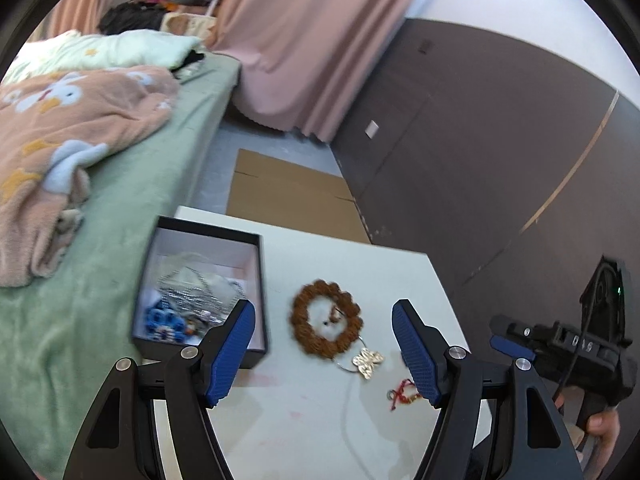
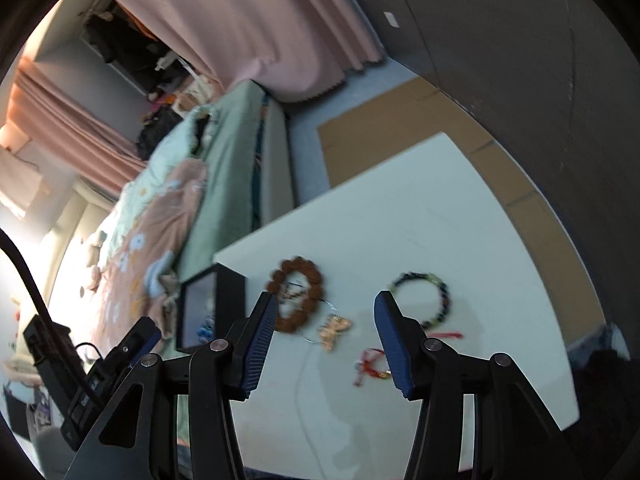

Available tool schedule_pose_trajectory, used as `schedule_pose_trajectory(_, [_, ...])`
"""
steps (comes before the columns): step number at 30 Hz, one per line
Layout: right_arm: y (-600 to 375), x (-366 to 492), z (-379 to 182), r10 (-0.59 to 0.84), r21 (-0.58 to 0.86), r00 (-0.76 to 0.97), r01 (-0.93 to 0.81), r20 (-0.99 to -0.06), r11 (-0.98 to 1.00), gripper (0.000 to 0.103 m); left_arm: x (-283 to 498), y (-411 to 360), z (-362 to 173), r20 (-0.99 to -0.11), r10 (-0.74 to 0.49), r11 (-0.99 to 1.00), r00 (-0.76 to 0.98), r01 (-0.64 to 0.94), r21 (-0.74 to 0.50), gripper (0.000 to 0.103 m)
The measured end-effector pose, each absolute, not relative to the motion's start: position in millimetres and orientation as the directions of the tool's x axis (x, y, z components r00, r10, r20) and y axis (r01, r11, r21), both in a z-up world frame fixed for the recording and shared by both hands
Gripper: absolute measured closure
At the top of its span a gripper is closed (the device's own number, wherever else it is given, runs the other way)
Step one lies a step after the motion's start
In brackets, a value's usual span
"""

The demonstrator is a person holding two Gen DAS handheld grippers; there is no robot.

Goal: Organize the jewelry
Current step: 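Move the left tool back to the table and grasp the gold butterfly pendant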

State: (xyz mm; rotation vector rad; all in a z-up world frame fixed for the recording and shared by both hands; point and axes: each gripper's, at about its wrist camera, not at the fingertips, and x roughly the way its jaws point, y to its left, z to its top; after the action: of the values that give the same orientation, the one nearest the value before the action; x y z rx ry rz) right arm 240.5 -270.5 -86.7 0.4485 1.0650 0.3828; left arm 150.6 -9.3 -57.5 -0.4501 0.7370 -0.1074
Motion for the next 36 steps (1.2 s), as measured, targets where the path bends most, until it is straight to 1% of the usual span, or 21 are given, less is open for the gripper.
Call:
schedule_pose_trajectory(1, [-274.7, 239.7, -89.7, 0.495, 0.52, 0.437, -0.07, -0.751, 0.851, 0.038, 152.1, -14.4, -59.1, -0.628, -0.254, 0.903, 0.736, -0.053, -0.427, 0.033])
schedule_pose_trajectory(3, [-281.4, 238.5, -94.3, 0.485, 0.521, 0.436, -0.042, -0.758, 0.852, 0.035, 157.6, -28.8, -63.7, -0.638, -0.266, 0.911, 0.722, -0.028, -0.411, 0.033])
schedule_pose_trajectory(5, [-288.2, 239.4, -101.3, 0.484, 0.525, 0.415, -0.018, -0.77, 0.851, 0.035, 162.8, -41.8, -70.3, -0.652, -0.278, 0.917, 0.705, -0.007, -0.398, 0.036])
schedule_pose_trajectory(9, [-298.7, 244.9, -118.0, 0.441, 0.484, 0.359, 0.033, -0.823, 0.875, 0.035, 170.8, -63.6, -82.8, -0.681, -0.279, 0.934, 0.677, 0.026, -0.357, 0.041])
schedule_pose_trajectory(12, [-308.7, 248.6, -131.0, 0.456, 0.502, 0.321, 0.074, -0.83, 0.862, 0.035, 176.7, -80.7, -91.3, -0.698, -0.279, 0.944, 0.659, 0.053, -0.326, 0.044])
schedule_pose_trajectory(13, [-310.1, 249.2, -133.1, 0.455, 0.502, 0.318, 0.079, -0.832, 0.861, 0.035, 177.8, -84.1, -93.2, -0.702, -0.283, 0.944, 0.654, 0.06, -0.324, 0.047])
schedule_pose_trajectory(16, [-318.4, 252.0, -135.8, 0.444, 0.496, 0.324, 0.096, -0.836, 0.863, 0.035, 183.3, -98.3, -102.9, -0.72, -0.283, 0.95, 0.634, 0.083, -0.301, 0.049])
schedule_pose_trajectory(20, [-321.8, 256.6, -136.7, 0.435, 0.486, 0.32, 0.097, -0.842, 0.869, 0.035, 192.5, -112.9, -118.2, -0.751, -0.275, 0.958, 0.6, 0.1, -0.27, 0.057])
schedule_pose_trajectory(31, [-319.4, 266.0, -140.9, 0.427, 0.474, 0.307, 0.096, -0.851, 0.876, 0.035, 208.6, -130.5, -151.1, -0.818, -0.219, 0.976, 0.532, 0.108, -0.191, 0.058])
schedule_pose_trajectory(36, [-313.3, 271.0, -147.9, 0.406, 0.448, 0.288, 0.095, -0.867, 0.889, 0.035, 208.5, -136.8, -153.8, -0.815, -0.187, 0.982, 0.549, 0.133, -0.136, 0.059])
